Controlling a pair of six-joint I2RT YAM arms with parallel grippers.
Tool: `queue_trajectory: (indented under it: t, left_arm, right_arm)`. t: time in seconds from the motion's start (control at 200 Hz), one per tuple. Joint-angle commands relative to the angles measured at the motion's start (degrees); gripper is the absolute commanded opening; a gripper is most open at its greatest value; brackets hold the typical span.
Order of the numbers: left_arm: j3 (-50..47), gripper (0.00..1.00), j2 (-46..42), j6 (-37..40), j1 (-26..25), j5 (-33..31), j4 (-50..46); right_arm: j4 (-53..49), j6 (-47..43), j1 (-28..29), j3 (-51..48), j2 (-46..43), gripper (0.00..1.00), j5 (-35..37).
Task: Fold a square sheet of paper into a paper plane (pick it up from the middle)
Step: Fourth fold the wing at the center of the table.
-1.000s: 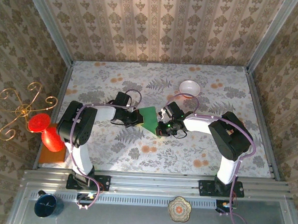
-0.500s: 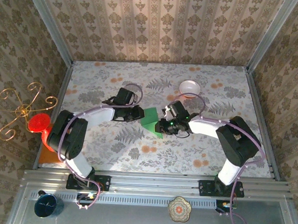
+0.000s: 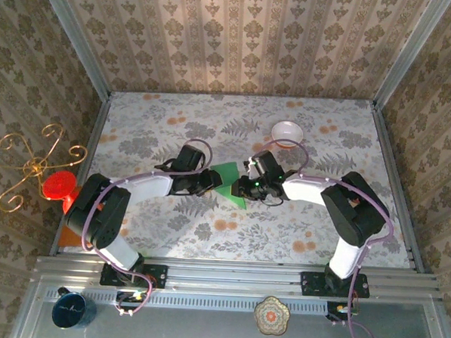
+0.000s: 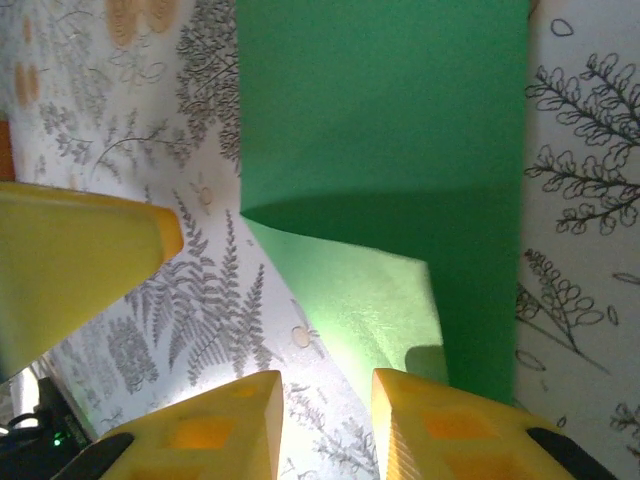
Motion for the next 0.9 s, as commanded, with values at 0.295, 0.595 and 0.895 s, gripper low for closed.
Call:
queue_trajectory:
  t: [0.295,0.595,0.895]
  left_arm:
    - [-0.59,0.47,3.57,-7.08,-1.80,0.83,4.04]
    - [-1.66,0.49,3.78,-9.85,-2.24,-1.13,4.42]
    - [-0.57,0.49,5.40,-9.77,-2.43,0.47,6.60]
  right_arm:
    - [-3.77,-1.19,-0.20,1.86,4.62,0.31,2.31]
    - [-4.10,-1.10,-0.23,1.37,5.08,0.30,3.04]
    - [-3.68,-1.10,-0.23,1.02,5.16,0.30,2.95]
